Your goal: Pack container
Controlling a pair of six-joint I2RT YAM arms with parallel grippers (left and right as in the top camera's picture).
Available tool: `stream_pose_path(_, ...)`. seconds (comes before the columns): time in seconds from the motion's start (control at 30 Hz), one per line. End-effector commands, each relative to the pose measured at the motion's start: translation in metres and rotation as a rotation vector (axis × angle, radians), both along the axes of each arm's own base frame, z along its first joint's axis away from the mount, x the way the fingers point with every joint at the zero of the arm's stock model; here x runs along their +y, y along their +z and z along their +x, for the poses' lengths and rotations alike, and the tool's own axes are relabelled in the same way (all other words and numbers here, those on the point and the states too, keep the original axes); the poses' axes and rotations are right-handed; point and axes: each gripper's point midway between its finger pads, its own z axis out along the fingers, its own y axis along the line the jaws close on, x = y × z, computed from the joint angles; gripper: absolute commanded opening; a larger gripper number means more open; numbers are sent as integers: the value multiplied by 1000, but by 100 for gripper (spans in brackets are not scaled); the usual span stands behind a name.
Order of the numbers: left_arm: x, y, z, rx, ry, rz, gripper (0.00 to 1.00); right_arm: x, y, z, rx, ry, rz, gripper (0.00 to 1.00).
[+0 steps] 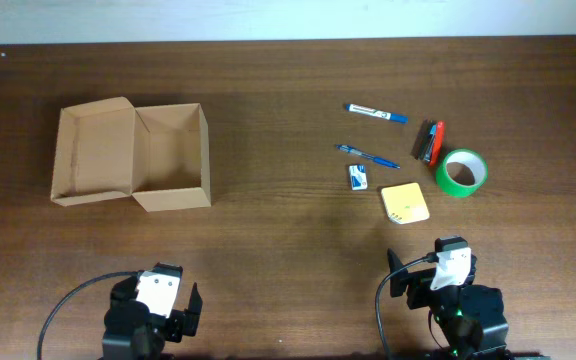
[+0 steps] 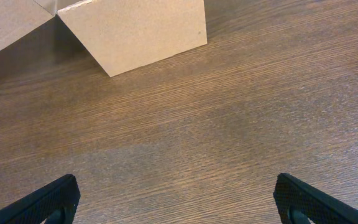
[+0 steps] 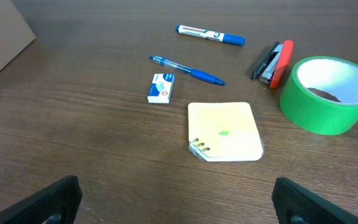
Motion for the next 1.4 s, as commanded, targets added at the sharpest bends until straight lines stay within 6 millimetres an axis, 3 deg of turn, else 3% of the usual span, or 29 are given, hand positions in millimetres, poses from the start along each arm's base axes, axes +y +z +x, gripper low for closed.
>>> stream_pose_path(0.0, 0, -3, -1, 3, -7, 15, 100, -2, 0, 1, -10, -11, -3, 99)
stream_pose_path(1.37, 4, -1, 1, -9, 8, 25, 100, -2, 0, 1, -10, -11, -3, 99)
